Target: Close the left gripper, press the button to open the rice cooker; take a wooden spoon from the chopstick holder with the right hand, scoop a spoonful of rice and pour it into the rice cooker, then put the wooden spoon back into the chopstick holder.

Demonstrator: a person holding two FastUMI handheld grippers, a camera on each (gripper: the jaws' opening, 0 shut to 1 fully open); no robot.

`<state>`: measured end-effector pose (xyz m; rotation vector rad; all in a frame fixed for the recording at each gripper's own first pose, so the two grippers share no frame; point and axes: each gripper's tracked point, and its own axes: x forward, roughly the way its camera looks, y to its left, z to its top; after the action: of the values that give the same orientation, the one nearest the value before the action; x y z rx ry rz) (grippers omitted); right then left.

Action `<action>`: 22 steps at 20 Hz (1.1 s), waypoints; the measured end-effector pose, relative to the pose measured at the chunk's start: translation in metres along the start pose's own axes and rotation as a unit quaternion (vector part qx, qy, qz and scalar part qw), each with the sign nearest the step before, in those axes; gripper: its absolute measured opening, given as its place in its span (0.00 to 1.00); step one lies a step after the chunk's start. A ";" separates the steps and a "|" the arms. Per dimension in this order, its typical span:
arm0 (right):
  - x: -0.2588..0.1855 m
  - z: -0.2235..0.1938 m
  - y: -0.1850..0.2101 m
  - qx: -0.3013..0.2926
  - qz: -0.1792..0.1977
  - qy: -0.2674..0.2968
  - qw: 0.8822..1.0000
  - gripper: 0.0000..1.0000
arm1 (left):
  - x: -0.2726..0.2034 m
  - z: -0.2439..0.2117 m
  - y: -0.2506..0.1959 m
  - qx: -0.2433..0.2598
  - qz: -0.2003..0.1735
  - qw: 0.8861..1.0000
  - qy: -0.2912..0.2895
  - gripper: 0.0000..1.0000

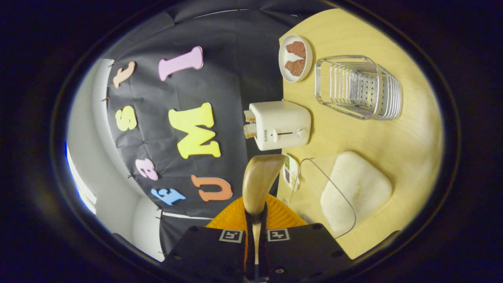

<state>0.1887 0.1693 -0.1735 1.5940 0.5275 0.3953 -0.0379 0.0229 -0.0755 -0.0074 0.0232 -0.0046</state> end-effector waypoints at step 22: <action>0.092 -0.195 0.047 -0.179 -0.007 0.007 0.984 0.09 | -0.049 -0.008 0.094 0.004 0.054 0.999 0.007 0.95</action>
<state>0.1636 0.3801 -0.1143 1.2423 0.4486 0.4633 -0.0868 0.1174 -0.0832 0.0010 0.0372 0.1034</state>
